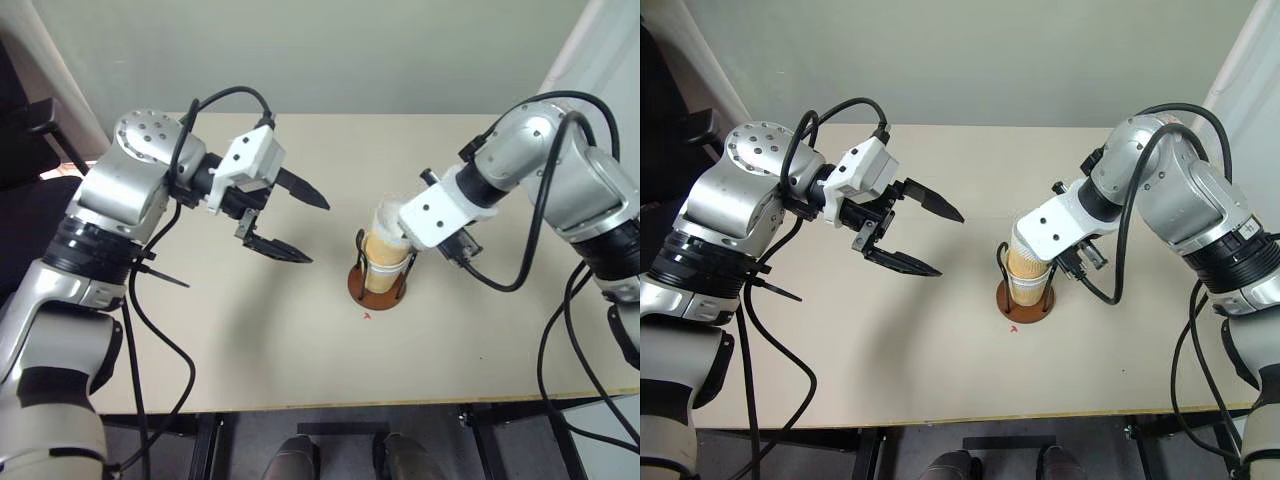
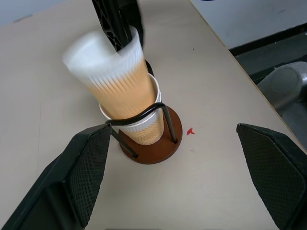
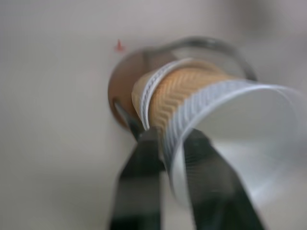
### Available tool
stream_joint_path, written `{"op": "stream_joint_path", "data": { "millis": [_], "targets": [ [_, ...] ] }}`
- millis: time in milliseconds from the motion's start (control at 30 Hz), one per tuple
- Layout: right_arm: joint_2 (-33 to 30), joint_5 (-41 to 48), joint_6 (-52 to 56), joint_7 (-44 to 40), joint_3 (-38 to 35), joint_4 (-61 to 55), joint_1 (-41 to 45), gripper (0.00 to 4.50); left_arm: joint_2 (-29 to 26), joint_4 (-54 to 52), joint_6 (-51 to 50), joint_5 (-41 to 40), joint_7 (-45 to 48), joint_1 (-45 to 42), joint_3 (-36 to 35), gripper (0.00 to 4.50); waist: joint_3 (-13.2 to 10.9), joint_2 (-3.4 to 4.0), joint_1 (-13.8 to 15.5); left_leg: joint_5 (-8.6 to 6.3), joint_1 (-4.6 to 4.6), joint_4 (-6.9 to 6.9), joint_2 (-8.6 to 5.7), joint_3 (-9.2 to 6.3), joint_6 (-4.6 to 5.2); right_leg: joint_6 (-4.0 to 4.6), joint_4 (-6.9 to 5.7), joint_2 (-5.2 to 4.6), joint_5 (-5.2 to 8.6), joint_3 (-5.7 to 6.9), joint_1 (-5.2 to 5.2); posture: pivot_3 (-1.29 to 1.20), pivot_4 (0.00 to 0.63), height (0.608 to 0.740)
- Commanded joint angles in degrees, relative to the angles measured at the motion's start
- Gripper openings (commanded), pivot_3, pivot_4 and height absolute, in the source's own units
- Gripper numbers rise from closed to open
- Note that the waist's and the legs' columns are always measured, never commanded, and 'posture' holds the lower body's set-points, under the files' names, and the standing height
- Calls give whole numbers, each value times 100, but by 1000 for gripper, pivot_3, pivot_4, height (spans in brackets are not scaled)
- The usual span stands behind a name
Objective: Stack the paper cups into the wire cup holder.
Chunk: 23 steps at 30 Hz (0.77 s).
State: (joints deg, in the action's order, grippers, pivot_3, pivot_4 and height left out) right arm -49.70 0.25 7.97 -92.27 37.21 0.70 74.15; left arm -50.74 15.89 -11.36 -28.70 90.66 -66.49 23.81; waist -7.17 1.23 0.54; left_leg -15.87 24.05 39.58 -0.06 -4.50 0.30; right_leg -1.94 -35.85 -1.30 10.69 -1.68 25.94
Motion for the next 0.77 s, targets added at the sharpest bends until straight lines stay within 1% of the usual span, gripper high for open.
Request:
{"op": "stream_joint_path", "data": {
  "millis": [33, 167, 267, 333, 400, 467, 533, 633, 733, 767],
  "targets": [
    [16, 375, 622, -23, -364, -273, 166, 1921, -47, -90, 49, 11, 184, -40, -205, 4500, 0, 0, -1, 0, 0, 0, 0, 0, 0, 0, 1, 0, 0, 0, 0, 0, 150, 740],
    [-8, 880, 1536, -23, -663, -486, 237, 3257, -34, -65, 55, 32, 184, -43, -220, 4500, 0, 0, 1, 0, 1, 1, -1, 0, 0, 1, 2, -1, 0, 0, -1, 0, 150, 740],
    [-11, 1295, 2474, -11, -1119, -633, 213, 3257, 13, 31, 2, 90, 184, -21, -308, 4500, 0, 0, 1, 1, 1, 0, -1, 0, -1, 5, 2, 0, 3, 0, -1, 0, 150, 740],
    [2, 1694, 3397, 262, -1573, -762, 108, 3257, 93, 226, -141, 140, 154, -4, -502, 4500, 0, 0, 1, 1, 1, -2, -1, 0, -2, 7, 2, 0, 5, 0, 0, 0, 150, 740],
    [-73, 1991, 4007, 605, -2045, -959, -217, 3257, 166, 470, -315, 201, -37, 12, -707, 4500, 0, -1, 4, 2, 1, -2, -1, 1, -3, 9, 1, 0, 5, 0, 0, 0, 150, 740],
    [-167, 2132, 4368, 995, -2473, -1182, -684, 3257, 192, 700, -454, 253, -239, 73, -946, 4500, 1, -3, 14, 3, -1, -2, -1, -2, -4, 9, 1, 0, 6, 2, -5, 0, 150, 740],
    [-374, 2211, 4667, 1378, -2960, -1359, -1337, 3257, 105, 704, -677, 261, -456, 256, -1220, 4500, 0, -3, 15, 3, -3, 1, -1, 0, -5, 8, 2, 0, 5, 0, -8, 0, 150, 740],
    [-651, 2389, 5001, 1753, -3611, -1435, -2098, 3257, -61, 416, -1013, 276, -628, 708, -1496, 4500, 0, -2, 16, 5, -3, 3, -2, 2, -8, 3, 0, 0, 2, 0, -7, 0, 150, 740],
    [-637, 2534, 5219, 2150, -3827, -1619, -2332, 3257, -177, 313, -1147, 297, -624, 1021, -1698, 4500, 0, -2, 16, 11, -5, -5, -1, 4, -19, 1, -6, 1, 2, -3, -1, 0, 150, 740],
    [-641, 2584, 5307, 2315, -4020, -1648, -2443, 3257, -198, 294, -1254, 297, -711, 1111, -1783, 4500, 0, -2, 16, 15, -6, -7, 0, 3, -25, 1, -9, 3, 2, -2, 1, 0, 150, 740]
  ]
}}
